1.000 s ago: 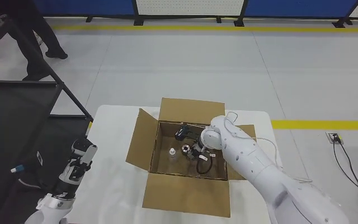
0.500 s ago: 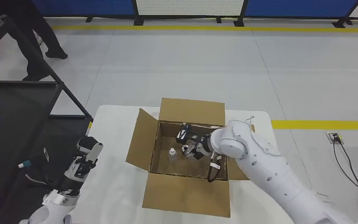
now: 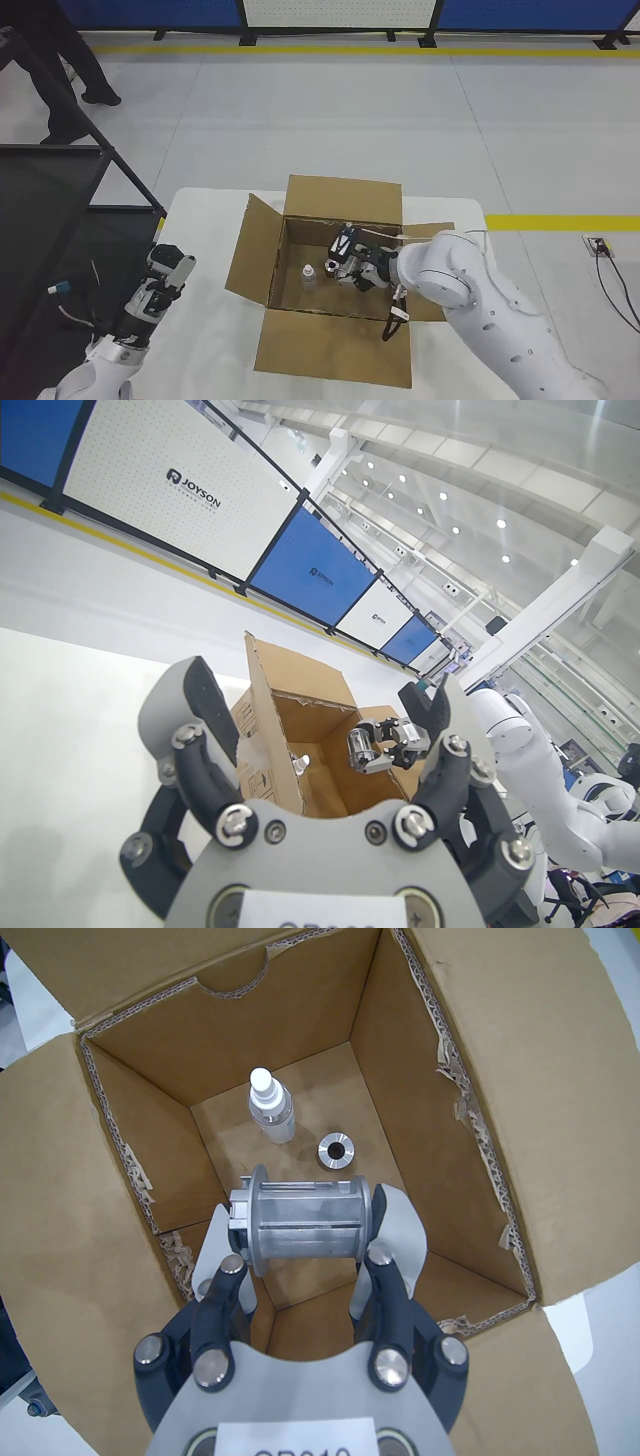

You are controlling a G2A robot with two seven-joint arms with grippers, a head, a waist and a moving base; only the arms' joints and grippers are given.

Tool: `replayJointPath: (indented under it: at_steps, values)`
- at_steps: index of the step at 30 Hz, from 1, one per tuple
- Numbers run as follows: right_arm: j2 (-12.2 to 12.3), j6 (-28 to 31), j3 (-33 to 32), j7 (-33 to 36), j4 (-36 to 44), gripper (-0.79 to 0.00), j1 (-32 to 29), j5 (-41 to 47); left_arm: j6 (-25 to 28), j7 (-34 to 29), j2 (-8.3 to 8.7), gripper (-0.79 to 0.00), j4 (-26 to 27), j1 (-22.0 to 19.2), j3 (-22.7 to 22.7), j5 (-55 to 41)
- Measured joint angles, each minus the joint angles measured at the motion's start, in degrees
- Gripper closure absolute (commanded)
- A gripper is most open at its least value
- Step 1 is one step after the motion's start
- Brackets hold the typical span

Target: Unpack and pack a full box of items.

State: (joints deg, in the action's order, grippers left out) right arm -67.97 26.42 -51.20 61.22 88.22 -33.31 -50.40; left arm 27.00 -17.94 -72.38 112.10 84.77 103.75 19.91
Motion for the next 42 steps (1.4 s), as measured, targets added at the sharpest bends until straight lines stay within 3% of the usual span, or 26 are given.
replayJointPath:
  at_steps: [4, 7, 10, 17, 21, 24, 27, 35, 42]
  values:
    - [-0.34, -0.86, 0.88, -3.77, -0.24, 0.0, -0.71, -0.37, -0.71, 0.67, 0.02, -0.785, 0.17, 0.23, -0.74, 1.99]
    - [0.22, -1.57, -2.36, -6.73, 0.88, 0.0, -1.07, -0.37, -0.76, 1.42, 0.04, -0.785, 0.25, 0.5, -1.69, 2.9]
    - [1.9, -1.71, -9.47, -8.88, 4.72, 0.0, -4.29, -0.97, -0.36, 1.49, 0.15, -0.785, 0.35, 0.77, -1.99, 3.08]
    - [6.37, -0.64, -34.74, -10.6, 15.92, 0.0, -20.14, -0.06, 0.18, 1.12, 0.41, -0.785, 0.33, 1.07, -2.84, 3.42]
    - [7.6, -0.14, -46.62, -11.49, 15.36, 0.0, -27.63, 1.48, 0.06, 0.92, 0.47, -0.785, 0.4, 1.05, -3.18, 3.69]
    - [8.24, 1.55, -52.04, -11.18, 9.61, 0.0, -30.26, 3.46, 0.06, 0.92, 0.47, -0.785, 0.4, 1.05, -3.17, 3.69]
    - [8.68, 3.11, -52.25, -9.85, 1.79, 0.0, -29.72, 3.36, 0.06, 0.93, 0.47, -0.785, 0.4, 1.05, -3.16, 3.68]
    - [8.71, 8.52, -43.55, -10.22, -20.25, 0.0, -21.17, 1.76, 0.07, 0.93, 0.46, -0.785, 0.39, 1.05, -3.16, 3.68]
    - [9.27, 16.58, -40.59, -12.74, -27.52, 0.0, -18.11, -0.04, 0.07, 0.93, 0.46, -0.785, 0.39, 1.05, -3.16, 3.68]
